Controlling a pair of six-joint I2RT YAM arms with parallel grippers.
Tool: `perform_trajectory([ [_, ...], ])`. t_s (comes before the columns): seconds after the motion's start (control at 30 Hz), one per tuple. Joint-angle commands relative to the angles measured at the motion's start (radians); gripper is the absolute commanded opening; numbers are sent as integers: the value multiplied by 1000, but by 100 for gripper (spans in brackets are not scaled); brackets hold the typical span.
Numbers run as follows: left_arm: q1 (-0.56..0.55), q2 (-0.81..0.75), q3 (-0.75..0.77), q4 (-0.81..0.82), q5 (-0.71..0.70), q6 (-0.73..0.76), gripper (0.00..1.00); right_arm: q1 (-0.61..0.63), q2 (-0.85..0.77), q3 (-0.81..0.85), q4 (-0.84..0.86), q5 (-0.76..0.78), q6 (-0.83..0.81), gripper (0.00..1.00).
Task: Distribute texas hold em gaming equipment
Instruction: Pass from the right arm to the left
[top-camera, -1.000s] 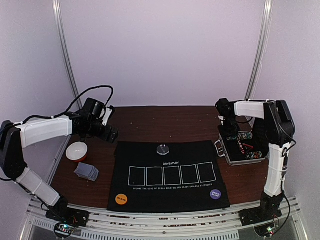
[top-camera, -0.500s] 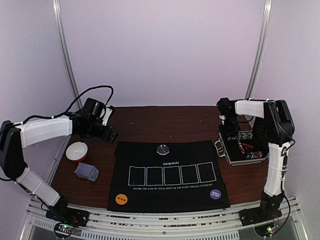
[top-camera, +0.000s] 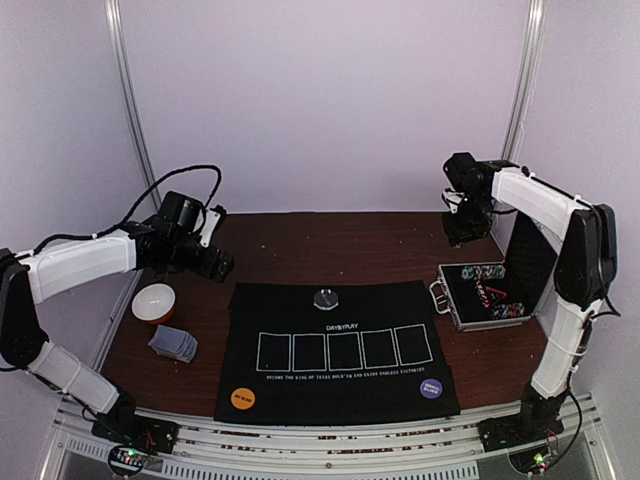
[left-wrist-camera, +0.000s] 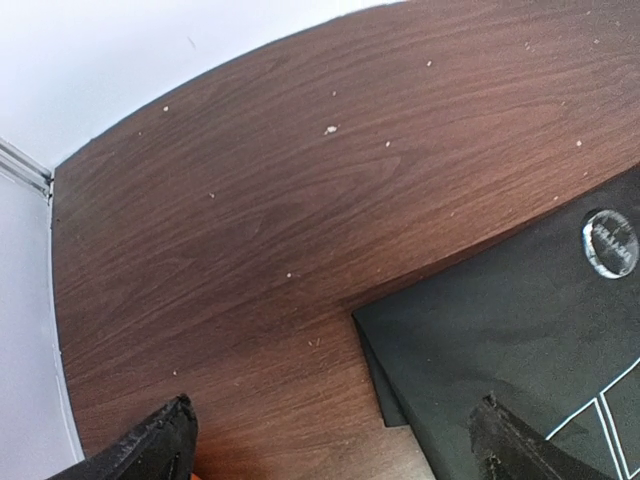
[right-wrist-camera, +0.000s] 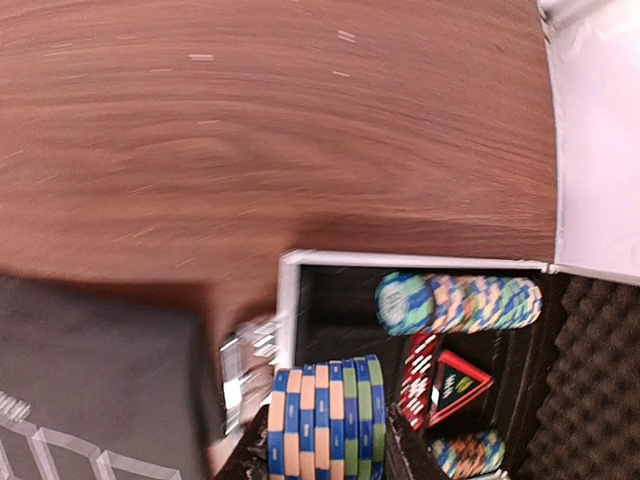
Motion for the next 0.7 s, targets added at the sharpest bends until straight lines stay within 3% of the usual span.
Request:
perform_trajectory([
  [0.0,4,-57,44,4,63,-1,98,105,-105,0,-116,-146,7,0],
  [0.17,-29,-122,47,38,261,55,91,240,-195,-82,-68,-461,73,0],
  [0.33,-315,-231,23,125,313,328,88,372,-257,-246,190,-768,280,0],
  [0.47,-475,-237,-22,161,319,458,92,506,-263,-349,387,-854,450,0],
  [0.53,-544,-202,-29,136,280,483,98,563,-257,-430,562,-903,554,0],
  [0.67,-638,-158,-66,160,219,494,98,647,-221,-512,822,-965,703,0],
])
